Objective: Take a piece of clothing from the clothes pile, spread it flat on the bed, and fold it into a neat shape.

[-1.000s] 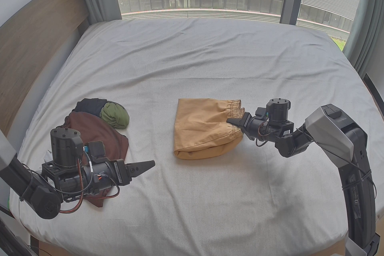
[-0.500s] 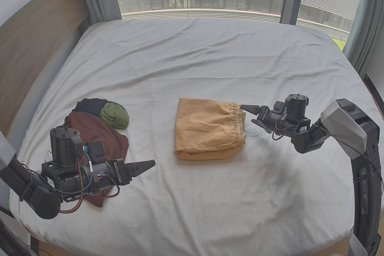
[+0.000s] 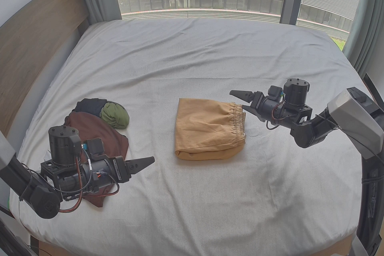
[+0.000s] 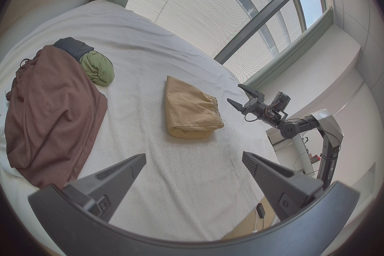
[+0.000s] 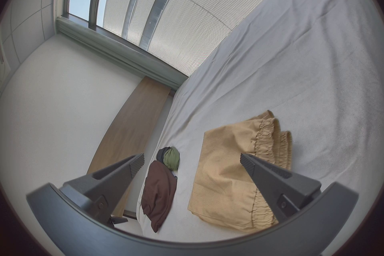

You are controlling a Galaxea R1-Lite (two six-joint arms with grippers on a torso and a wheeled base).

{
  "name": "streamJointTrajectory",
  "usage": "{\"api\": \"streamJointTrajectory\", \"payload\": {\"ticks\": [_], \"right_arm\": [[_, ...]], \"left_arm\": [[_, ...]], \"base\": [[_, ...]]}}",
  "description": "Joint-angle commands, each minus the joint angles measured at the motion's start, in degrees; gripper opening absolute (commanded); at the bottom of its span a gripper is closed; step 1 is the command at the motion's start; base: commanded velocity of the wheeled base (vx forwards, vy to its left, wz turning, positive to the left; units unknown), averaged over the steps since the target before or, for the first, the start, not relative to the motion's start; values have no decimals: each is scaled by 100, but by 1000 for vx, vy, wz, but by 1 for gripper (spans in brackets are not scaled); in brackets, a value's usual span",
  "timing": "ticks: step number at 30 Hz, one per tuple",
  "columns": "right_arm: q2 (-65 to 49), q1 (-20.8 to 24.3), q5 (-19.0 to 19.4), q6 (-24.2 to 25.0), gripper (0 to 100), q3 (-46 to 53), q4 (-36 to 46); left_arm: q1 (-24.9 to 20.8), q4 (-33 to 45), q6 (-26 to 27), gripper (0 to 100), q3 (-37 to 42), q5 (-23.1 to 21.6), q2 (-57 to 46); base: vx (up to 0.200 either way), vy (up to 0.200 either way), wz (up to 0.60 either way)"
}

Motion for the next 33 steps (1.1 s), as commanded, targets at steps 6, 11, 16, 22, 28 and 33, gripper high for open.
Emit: {"api": "streamJointTrajectory", "payload": {"ticks": [6, 11, 16, 22, 28, 33], "right_arm": [[1067, 179, -212, -404, 100, -155, -33], [1225, 126, -282, -404, 100, -137, -191], [1234, 117, -291, -395, 100, -84, -200], [1260, 126, -291, -395, 100, -84, -209], [1023, 161, -309, -368, 100, 83, -358], [153, 302, -318, -368, 100, 610, -385]], "left_arm": [[24, -17, -5, 100, 6, -4, 15], [15, -17, -5, 100, 6, -4, 15], [15, -17, -5, 100, 6, -4, 15], [15, -17, -5, 100, 6, -4, 15], [76, -17, -5, 100, 6, -13, -117], [32, -52, 30, 100, 85, -180, -398]], "base": [[0, 0, 0], [0, 0, 0], [0, 0, 0], [0, 0, 0], [0, 0, 0], [0, 0, 0]]}}
